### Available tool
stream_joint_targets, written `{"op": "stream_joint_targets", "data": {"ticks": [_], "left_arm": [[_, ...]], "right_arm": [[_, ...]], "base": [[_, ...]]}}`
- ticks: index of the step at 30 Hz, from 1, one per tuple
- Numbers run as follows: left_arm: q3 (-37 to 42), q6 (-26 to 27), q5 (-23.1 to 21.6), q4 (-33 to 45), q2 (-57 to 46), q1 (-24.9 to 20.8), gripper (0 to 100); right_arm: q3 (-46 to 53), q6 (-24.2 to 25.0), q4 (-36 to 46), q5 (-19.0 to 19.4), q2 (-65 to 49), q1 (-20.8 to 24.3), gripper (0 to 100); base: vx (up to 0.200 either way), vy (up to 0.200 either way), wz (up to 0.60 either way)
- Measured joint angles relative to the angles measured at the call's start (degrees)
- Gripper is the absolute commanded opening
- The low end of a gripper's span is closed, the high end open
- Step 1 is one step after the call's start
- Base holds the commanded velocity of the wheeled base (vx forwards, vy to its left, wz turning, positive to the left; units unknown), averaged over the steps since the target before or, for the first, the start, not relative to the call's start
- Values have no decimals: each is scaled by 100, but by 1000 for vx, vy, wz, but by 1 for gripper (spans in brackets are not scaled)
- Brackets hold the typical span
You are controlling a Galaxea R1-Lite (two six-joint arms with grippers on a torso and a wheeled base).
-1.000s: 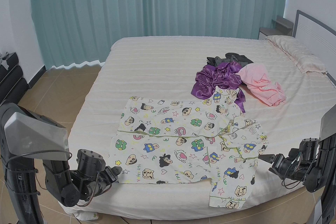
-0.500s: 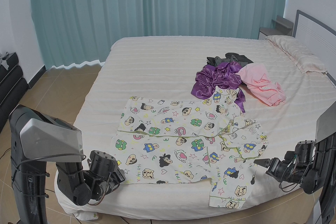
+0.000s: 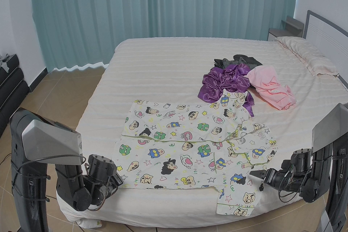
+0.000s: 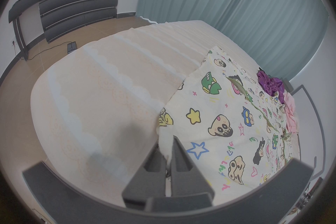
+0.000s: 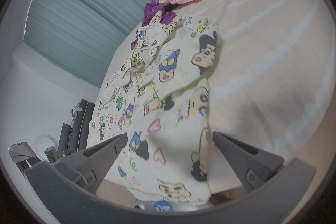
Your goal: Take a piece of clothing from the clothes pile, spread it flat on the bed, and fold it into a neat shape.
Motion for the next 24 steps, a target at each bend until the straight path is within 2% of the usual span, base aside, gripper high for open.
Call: {"op": "stream_joint_targets", "data": {"ticks": [7,17,23,24], "left_arm": [[55,5,1,-61,2,9,0],[111,13,0,-82,-2,-57,0],[116,9,-2,-83,0,-83,0],[116,6,-5,-83,0,-85,0]], "right_arm": [[-636,-93,2,-41,339,2,0],[-1403,-123,40,-506,246,-304,0],[-1891,-137,928,-556,52,-408,0],[-1974,-156,1073,-561,22,-419,100]], "base": [[0,0,0],[0,0,0],[0,0,0],[0,0,0]]}}
